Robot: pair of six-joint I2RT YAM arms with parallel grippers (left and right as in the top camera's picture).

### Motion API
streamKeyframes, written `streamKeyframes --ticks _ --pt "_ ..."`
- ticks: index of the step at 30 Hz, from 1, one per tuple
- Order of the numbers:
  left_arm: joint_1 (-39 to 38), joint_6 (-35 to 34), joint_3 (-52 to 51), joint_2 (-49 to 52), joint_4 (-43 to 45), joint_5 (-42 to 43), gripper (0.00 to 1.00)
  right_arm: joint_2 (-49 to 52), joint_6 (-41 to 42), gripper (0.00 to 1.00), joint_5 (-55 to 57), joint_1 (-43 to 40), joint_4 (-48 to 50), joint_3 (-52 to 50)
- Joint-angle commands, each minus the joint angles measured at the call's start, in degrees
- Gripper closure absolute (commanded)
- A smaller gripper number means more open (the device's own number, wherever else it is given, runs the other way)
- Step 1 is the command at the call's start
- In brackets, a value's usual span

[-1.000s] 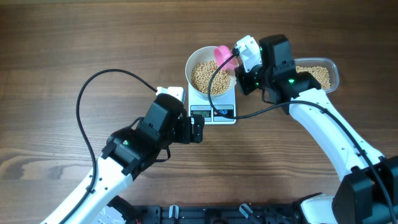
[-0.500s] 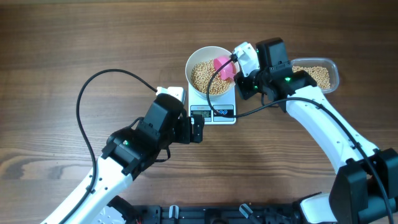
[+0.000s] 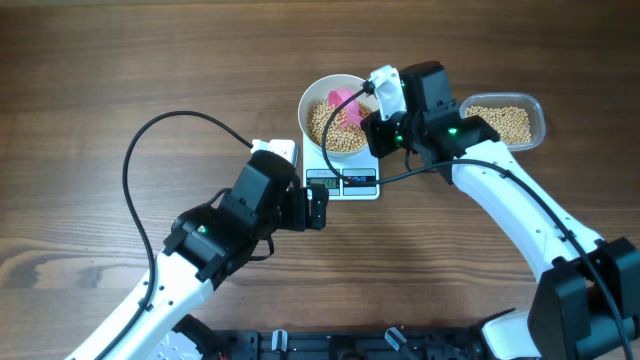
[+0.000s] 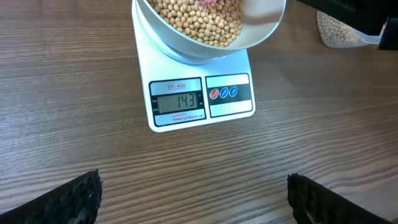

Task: Scoop item into bowl and weigh 150g on scale

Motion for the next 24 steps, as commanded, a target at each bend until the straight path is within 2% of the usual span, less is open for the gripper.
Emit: streamKeyframes --ticks 1,4,11,14,17,21,24 --pt "-0.26 -0.33 0.31 0.09 0.15 0.33 0.0 -2.19 9.79 0.96 -1.18 -0.66 0.11 1.03" --pt "-0.26 -0.33 0.31 0.09 0.15 0.31 0.0 -3.91 15.32 0.96 -3.43 -2.62 0.42 1.03" --pt "-0.26 -0.33 0.31 0.09 0.15 0.31 0.0 -7.37 14.75 0.96 -9.57 -5.79 0.09 1.03" --pt "-0.26 -0.33 0.31 0.09 0.15 0.31 0.0 -7.37 3.43 0.96 -9.88 -5.77 -1.84 1.03" --pt "-0.26 -0.33 0.31 0.09 0.15 0.31 0.0 -7.37 -3.74 0.96 -9.88 -5.77 -3.58 1.01" --pt "-0.26 -0.33 0.31 0.09 0.15 0.31 0.0 -7.34 -9.7 0.96 -9.66 -5.66 -3.1 1.01" --pt "-0.26 -0.33 0.31 0.09 0.15 0.31 0.0 -7.34 -9.62 0.96 -9.49 -5.66 -2.14 1.03"
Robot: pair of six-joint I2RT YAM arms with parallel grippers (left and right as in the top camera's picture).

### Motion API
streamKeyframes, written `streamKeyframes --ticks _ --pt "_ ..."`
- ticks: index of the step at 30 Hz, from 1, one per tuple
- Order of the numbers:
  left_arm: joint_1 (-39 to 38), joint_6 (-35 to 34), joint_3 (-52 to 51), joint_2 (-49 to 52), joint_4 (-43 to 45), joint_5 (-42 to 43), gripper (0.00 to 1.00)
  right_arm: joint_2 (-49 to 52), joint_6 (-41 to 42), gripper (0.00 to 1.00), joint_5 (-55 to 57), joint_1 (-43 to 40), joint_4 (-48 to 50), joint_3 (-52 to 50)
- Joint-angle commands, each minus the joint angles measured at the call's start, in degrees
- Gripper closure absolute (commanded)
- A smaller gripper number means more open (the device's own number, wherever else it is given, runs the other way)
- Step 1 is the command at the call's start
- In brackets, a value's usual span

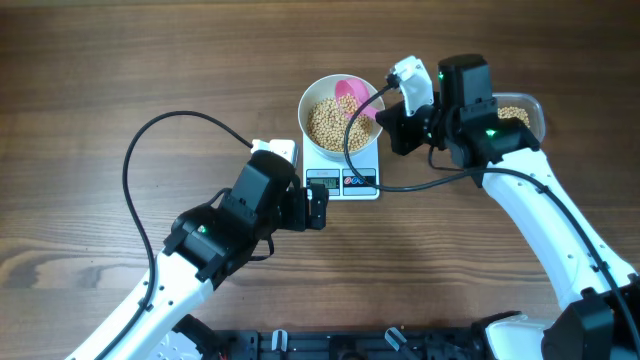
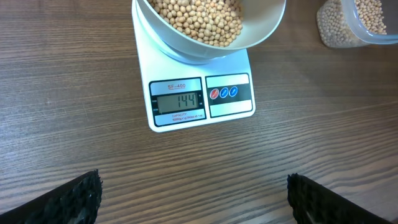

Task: Scoop item into bowl and weigh 150g on scale

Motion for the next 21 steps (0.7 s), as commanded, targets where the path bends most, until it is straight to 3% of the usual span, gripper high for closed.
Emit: streamKeyframes --ticks 1,14,21 --pt "-0.26 -0.33 0.31 0.09 0.17 0.28 0.0 -0.98 -1.88 0.96 -1.11 0.2 1.25 1.01" --pt "-0.26 -0.33 0.31 0.09 0.17 0.28 0.0 -0.94 -9.4 0.96 2.91 0.55 0.98 1.01" --pt "-0.26 -0.33 0.31 0.09 0.17 0.28 0.0 -0.94 4.59 0.96 -4.2 0.57 0.66 1.01"
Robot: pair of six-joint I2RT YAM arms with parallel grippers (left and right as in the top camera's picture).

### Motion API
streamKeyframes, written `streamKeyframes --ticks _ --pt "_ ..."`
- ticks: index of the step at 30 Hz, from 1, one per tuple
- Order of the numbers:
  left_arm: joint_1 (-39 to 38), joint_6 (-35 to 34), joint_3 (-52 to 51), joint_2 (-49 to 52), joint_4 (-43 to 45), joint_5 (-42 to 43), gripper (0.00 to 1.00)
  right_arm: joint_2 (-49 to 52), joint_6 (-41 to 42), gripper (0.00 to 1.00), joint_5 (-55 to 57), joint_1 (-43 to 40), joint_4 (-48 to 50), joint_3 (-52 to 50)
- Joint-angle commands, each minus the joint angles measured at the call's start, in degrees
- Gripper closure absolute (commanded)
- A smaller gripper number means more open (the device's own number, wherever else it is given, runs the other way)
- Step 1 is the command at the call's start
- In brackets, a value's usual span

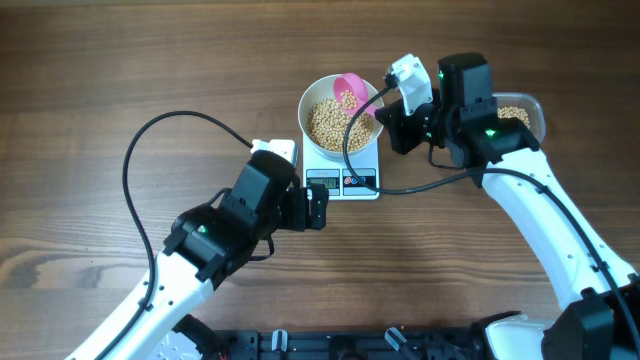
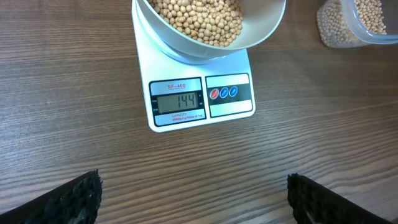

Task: Scoop item into bowl and weigh 150g on scale

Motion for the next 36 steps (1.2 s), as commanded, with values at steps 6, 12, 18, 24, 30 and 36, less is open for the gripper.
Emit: streamKeyframes --ticks 6,12,18,24,30,36 --pt "-0.26 -0.33 0.31 0.09 0.15 0.31 0.0 -0.94 4.04 0.96 -3.45 0.46 -0.87 1.01" --pt "-0.26 -0.33 0.31 0.09 0.15 0.31 0.0 -0.94 3.82 0.96 -3.39 0.46 -1.51 1.01" --pt "-0.26 -0.33 0.31 0.09 0.15 0.33 0.0 -0.94 -7.52 0.96 1.77 0.46 -4.66 1.01" --pt "-0.26 -0.33 0.31 0.09 0.15 0.31 0.0 -0.96 -12.31 0.96 3.54 0.46 -3.82 1.03" --pt "-0.26 -0.33 0.31 0.09 0.15 0.31 0.0 -1.14 -7.41 0.96 1.9 0.46 -2.19 1.07" --pt "-0.26 -0.33 0.31 0.09 0.15 0.31 0.0 -1.31 -9.03 0.96 2.36 0.46 -1.4 1.09"
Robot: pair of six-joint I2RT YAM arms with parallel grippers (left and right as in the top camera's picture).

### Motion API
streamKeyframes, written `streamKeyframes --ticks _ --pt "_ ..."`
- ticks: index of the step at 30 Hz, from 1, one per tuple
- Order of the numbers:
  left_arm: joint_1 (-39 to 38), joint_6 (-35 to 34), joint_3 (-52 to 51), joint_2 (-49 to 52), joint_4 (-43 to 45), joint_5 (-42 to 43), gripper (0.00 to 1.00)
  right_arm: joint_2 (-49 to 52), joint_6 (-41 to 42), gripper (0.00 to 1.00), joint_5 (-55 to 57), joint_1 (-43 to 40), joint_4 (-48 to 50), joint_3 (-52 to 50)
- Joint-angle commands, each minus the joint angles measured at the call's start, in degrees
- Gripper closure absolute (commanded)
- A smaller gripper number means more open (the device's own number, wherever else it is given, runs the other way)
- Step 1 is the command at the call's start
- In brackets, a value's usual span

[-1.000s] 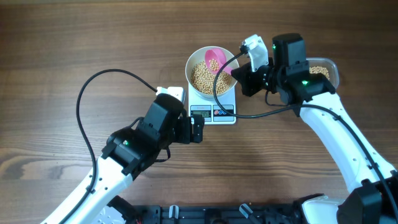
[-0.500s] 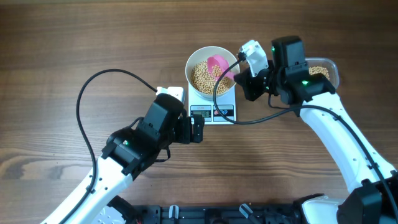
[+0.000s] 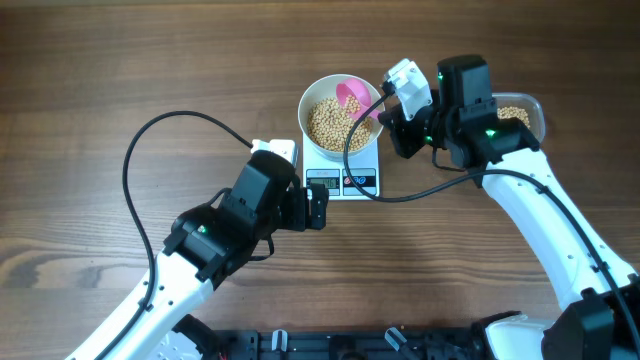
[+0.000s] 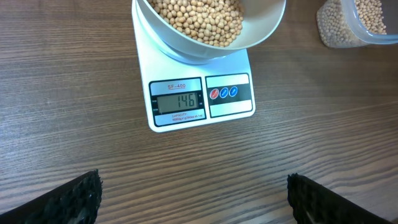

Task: Scoop item into bowl and weigh 150g on scale

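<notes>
A white bowl of soybeans sits on the white scale. In the left wrist view the scale's display reads 146. A pink scoop is tipped over the bowl's right rim, and my right gripper is shut on its handle. My left gripper stands open just in front of the scale, nothing between its fingers. The clear container of soybeans lies to the right, partly hidden by the right arm.
A black cable loops over the wooden table at the left. Another cable hangs from the right arm past the scale's right side.
The display has gone from 144 to 146. The pink scoop sits slightly lower over the bowl's right rim. Neither arm has visibly shifted.
First my right gripper held the scoop deep over the bowl's middle and the display read 143. Then the arm was further right, the scoop at the bowl's rim, at 144. The reading stayed 144, and now stands at 146.
</notes>
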Motion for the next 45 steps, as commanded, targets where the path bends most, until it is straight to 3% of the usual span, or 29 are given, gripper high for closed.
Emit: streamKeyframes --ticks 1,20,24,35,42,45 --pt "-0.26 -0.33 0.31 0.09 0.15 0.28 0.0 -1.27 -0.61 0.96 -0.09 0.46 0.37 1.09" --pt "-0.26 -0.33 0.31 0.09 0.15 0.28 0.0 -1.27 3.32 0.96 -0.13 0.46 0.48 1.09" --pt "-0.26 -0.33 0.31 0.09 0.15 0.28 0.0 -1.16 -3.76 0.96 -0.11 0.46 0.35 1.07" --pt "-0.26 -0.33 0.31 0.09 0.15 0.28 0.0 -1.01 -9.79 0.96 1.03 0.46 1.09 1.01" --pt "-0.26 -0.33 0.31 0.09 0.15 0.28 0.0 -1.01 -6.99 0.96 -0.52 0.46 1.18 1.01" --pt "-0.26 -0.33 0.31 0.09 0.15 0.28 0.0 -1.01 0.2 0.96 -0.68 0.46 2.25 1.01"
